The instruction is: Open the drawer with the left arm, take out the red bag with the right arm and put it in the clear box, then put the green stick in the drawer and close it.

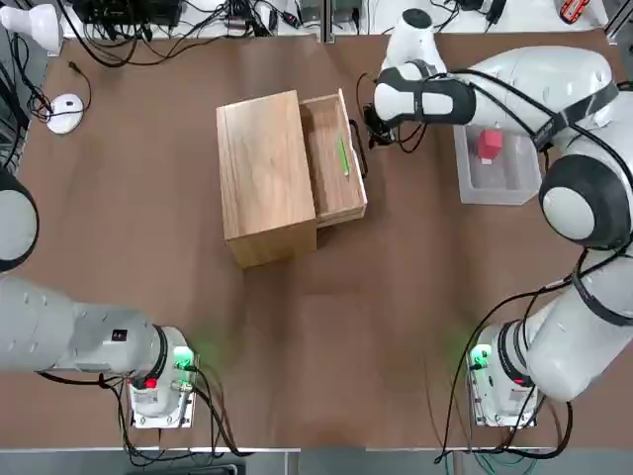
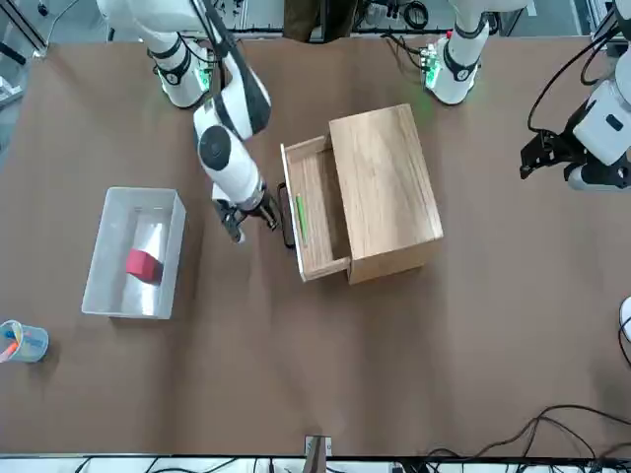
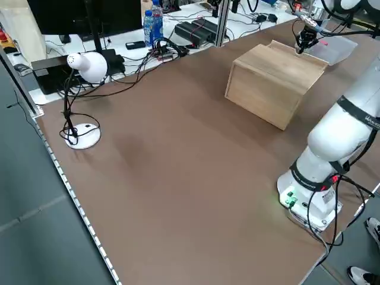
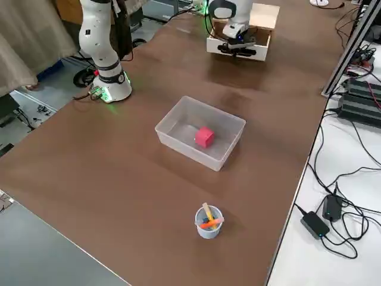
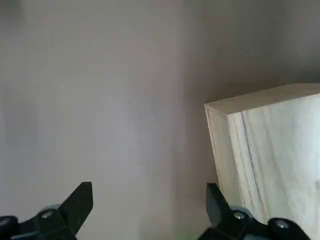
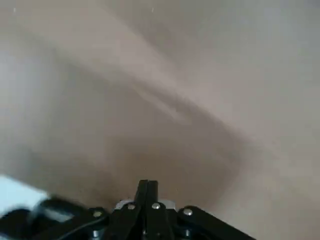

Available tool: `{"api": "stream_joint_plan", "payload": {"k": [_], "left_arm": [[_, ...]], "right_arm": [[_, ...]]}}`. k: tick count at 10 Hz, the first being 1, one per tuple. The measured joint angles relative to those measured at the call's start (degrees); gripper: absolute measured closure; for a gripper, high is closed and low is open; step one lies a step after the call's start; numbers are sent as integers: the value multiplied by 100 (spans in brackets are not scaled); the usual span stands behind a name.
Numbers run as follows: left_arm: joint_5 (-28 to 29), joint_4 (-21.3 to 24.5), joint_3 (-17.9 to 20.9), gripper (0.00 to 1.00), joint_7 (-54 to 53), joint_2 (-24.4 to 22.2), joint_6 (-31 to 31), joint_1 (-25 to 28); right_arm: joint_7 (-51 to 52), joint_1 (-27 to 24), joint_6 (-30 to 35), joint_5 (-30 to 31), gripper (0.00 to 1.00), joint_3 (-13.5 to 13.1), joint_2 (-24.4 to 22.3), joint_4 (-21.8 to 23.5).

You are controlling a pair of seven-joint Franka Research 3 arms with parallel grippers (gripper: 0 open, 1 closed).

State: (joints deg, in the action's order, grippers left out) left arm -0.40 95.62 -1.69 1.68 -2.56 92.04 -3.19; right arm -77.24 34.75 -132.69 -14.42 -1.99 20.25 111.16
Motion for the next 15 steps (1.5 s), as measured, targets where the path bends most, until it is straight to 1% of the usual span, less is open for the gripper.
{"api": "stream_joint_plan", "payload": {"k": [2, 5, 7, 9, 13, 15], "left_arm": [[0, 0, 0, 0, 0, 1, 0, 1], [0, 0, 0, 0, 0, 1, 0, 3], [0, 0, 0, 0, 0, 1, 0, 4], [0, 0, 0, 0, 0, 1, 0, 4], [0, 0, 0, 0, 0, 1, 0, 4], [0, 0, 2, 0, 0, 1, 0, 6]], "right_arm": [[6, -136, -20, 0, 99, 0, 66, -3], [-18, -48, -77, -47, 99, 71, 155, -1], [-23, -6, -256, -232, 99, 78, 312, -1], [-23, -10, -312, -258, 99, 73, 420, -3], [-28, 147, -369, -953, 99, 99, 486, -8], [-26, 164, -365, -1466, 99, 237, 495, -6]]}}
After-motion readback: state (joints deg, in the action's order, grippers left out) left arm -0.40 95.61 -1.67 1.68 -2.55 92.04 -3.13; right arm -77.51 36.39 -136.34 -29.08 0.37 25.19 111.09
